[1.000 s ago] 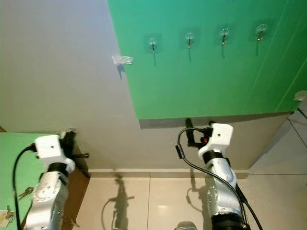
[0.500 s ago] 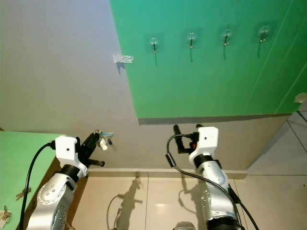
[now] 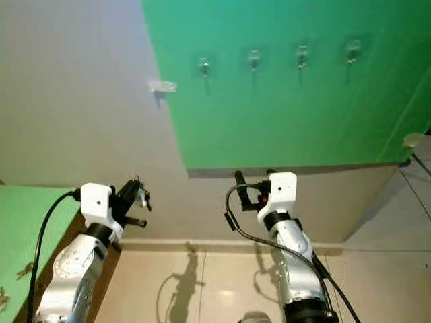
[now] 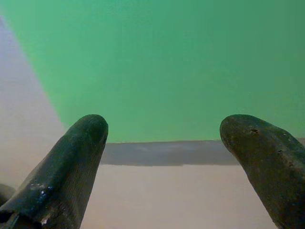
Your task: Hang keys on a hook
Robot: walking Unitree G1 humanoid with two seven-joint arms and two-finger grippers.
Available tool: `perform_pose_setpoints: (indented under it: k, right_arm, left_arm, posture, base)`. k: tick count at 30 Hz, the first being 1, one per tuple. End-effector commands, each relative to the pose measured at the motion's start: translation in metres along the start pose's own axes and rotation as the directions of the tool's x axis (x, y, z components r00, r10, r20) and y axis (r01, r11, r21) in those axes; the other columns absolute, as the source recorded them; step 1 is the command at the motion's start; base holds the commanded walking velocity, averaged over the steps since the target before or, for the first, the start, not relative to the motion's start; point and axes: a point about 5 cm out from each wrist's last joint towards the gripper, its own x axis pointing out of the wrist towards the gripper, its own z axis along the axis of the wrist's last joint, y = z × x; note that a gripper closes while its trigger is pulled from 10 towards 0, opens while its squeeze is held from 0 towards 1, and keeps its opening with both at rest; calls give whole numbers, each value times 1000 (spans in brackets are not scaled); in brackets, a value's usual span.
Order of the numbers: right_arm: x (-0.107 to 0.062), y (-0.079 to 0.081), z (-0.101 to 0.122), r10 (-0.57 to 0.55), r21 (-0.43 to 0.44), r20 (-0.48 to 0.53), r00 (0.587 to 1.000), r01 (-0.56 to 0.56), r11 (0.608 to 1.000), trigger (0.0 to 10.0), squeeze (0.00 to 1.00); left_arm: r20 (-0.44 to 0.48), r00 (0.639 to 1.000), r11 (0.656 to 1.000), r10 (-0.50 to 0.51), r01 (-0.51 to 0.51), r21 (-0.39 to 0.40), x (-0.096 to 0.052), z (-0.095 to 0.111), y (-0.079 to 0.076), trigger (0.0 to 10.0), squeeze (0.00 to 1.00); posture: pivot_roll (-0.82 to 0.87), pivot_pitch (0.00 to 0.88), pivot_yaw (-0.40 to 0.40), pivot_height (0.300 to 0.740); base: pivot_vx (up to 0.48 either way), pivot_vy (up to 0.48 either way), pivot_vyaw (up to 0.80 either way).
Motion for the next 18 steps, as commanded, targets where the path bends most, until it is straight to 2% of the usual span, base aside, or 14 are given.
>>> perform_pose_setpoints:
  k: [1, 7, 8, 12, 18]
  right_arm:
    - [0, 0, 0, -3, -10, -5, 1000, 3, 1000, 10000, 0]
    - [-1, 1, 1, -6, -14, -3, 1000, 6, 1000, 10000, 0]
    - [0, 2, 0, -7, -13, -4, 1000, 7, 1000, 10000, 0]
    - [-1, 3, 0, -6, -14, -3, 1000, 6, 1000, 10000, 0]
    - [1, 5, 4, -1, -25, 14, 1000, 1, 1000, 10000, 0]
  left_arm:
    - [15, 1000, 1000, -15, 15, 19, 5, 4, 0, 0, 0]
    - [-3, 1000, 999, 8, -8, 34, 12, 4, 8, 0, 0]
    - [-4, 999, 997, 33, -33, 71, 17, 7, 17, 0, 0]
    - [22, 999, 994, 40, -42, 104, 21, 15, 26, 0, 0]
    - [54, 999, 996, 5, -10, 83, 24, 22, 22, 0, 0]
  posture:
    - [-273, 0, 151, 740]
    - [-279, 0, 158, 740]
    - [-279, 0, 161, 740]
    - [-279, 0, 165, 740]
    - [-279, 0, 162, 740]
  base:
    - [0, -461, 0]
    - [0, -448, 0]
    - [0, 0, 0]
    - [0, 0, 0]
    - [0, 0, 0]
